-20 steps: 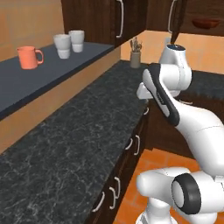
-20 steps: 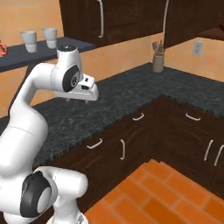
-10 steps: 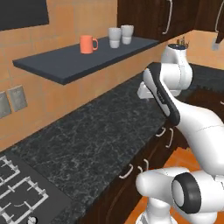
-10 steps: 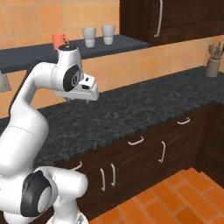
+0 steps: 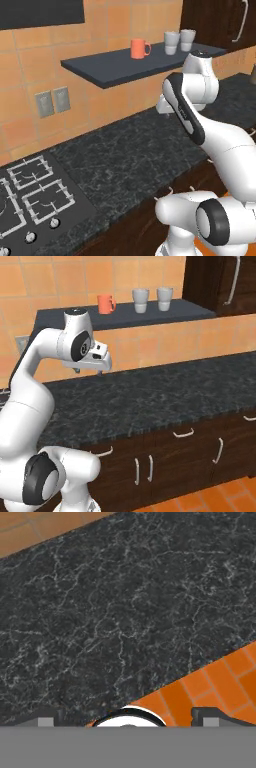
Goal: Gather all objects into one cabinet and sort the glasses and bowls to opposite sides.
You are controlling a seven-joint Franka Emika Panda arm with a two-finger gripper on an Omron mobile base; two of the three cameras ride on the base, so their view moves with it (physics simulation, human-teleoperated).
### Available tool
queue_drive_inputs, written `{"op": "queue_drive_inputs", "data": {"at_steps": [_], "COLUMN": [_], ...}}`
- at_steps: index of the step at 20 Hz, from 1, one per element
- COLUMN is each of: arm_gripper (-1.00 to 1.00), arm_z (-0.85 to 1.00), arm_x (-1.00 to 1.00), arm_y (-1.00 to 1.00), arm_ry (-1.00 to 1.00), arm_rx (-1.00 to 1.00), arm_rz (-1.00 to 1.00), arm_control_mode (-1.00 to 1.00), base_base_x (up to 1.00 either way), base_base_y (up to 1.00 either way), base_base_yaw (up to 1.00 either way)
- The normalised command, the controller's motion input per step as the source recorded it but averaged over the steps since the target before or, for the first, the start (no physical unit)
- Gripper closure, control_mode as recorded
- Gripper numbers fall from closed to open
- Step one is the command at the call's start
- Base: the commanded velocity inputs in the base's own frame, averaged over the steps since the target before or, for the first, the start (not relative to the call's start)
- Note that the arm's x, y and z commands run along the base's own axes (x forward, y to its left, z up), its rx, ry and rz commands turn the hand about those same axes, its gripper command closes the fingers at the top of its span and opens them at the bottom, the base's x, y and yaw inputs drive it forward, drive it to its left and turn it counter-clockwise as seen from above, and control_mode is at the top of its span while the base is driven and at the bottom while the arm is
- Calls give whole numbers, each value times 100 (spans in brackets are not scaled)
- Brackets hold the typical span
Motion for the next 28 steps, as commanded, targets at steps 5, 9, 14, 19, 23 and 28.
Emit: {"op": "queue_drive_inputs", "data": {"at_steps": [5,9,14,19,23,28], "arm_gripper": [-100,-100,-100,-100,-100,-100], "arm_z": [0,0,0,0,0,0], "arm_x": [0,0,0,0,0,0], "arm_y": [0,0,0,0,0,0], "arm_ry": [0,0,0,0,0,0], "arm_rx": [0,0,0,0,0,0], "arm_rz": [0,0,0,0,0,0], "arm_control_mode": [100,100,100,100,100,100], "base_base_x": [45,24,-31,-4,32,23], "base_base_y": [-5,-14,-62,-97,-75,26], "base_base_yaw": [39,36,38,37,31,30]}}
